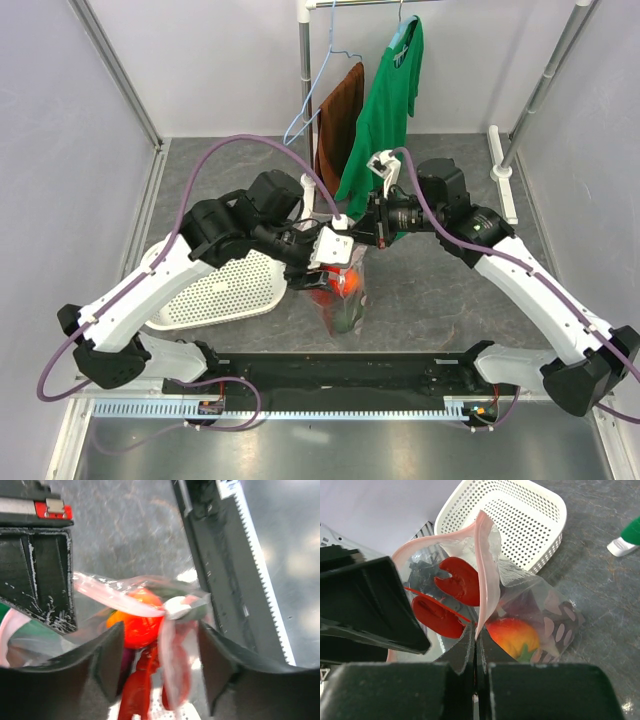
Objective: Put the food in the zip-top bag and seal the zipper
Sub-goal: Adjust the zipper food storage bag at the center of the board.
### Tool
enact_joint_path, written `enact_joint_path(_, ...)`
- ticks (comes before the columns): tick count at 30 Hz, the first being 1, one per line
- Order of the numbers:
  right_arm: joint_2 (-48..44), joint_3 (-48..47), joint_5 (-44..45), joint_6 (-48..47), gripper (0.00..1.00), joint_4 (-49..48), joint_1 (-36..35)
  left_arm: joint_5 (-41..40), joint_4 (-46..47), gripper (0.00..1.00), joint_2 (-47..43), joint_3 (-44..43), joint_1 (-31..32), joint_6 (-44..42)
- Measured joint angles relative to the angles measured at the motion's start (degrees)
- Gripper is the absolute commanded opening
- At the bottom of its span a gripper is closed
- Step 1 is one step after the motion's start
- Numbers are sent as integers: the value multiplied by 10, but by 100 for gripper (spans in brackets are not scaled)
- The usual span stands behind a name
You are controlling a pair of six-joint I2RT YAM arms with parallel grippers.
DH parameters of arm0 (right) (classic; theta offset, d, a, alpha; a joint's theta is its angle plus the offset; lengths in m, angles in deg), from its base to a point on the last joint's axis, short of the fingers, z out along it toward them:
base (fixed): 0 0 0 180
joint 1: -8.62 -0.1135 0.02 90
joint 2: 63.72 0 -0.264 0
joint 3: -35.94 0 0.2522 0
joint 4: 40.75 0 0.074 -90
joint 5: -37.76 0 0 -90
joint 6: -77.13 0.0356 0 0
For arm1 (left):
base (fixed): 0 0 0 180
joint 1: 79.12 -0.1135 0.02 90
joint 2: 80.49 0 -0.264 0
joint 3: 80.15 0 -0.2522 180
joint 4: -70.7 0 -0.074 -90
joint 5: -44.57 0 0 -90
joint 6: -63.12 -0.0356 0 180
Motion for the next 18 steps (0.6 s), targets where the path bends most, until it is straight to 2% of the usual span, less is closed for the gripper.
enact_joint_path(1,2,-2,-2,-3,0,-1,-2,-8,0,50,3,2,0,0)
enact_joint_path(4,17,-15,-6,-14,0,-5,-10,-26,2,37,6,7,2,-7)
enact_joint_path(5,22,-18,-7,-17,0,-7,-11,-26,1,35,6,7,3,-8)
enact_joint_path(6,27,-21,-8,-20,0,-10,-12,-26,0,34,6,7,4,-9)
enact_joint_path(9,42,-29,-10,-27,0,-21,-13,-13,-2,58,5,7,5,-9)
enact_joint_path(10,46,-30,-11,-28,0,-24,-13,-10,-4,63,5,7,6,-11)
enact_joint_path(11,51,-34,-13,-30,0,-27,-14,-5,-7,64,3,8,6,-10)
enact_joint_path(14,61,-42,-15,-36,0,-33,-16,-2,-19,58,-4,15,6,-10)
enact_joint_path(16,63,-44,-16,-40,0,-35,-16,-8,-27,48,-10,22,6,-11)
enact_joint_path(18,63,-44,-19,-44,0,-37,-16,-16,-37,42,-13,28,6,-15)
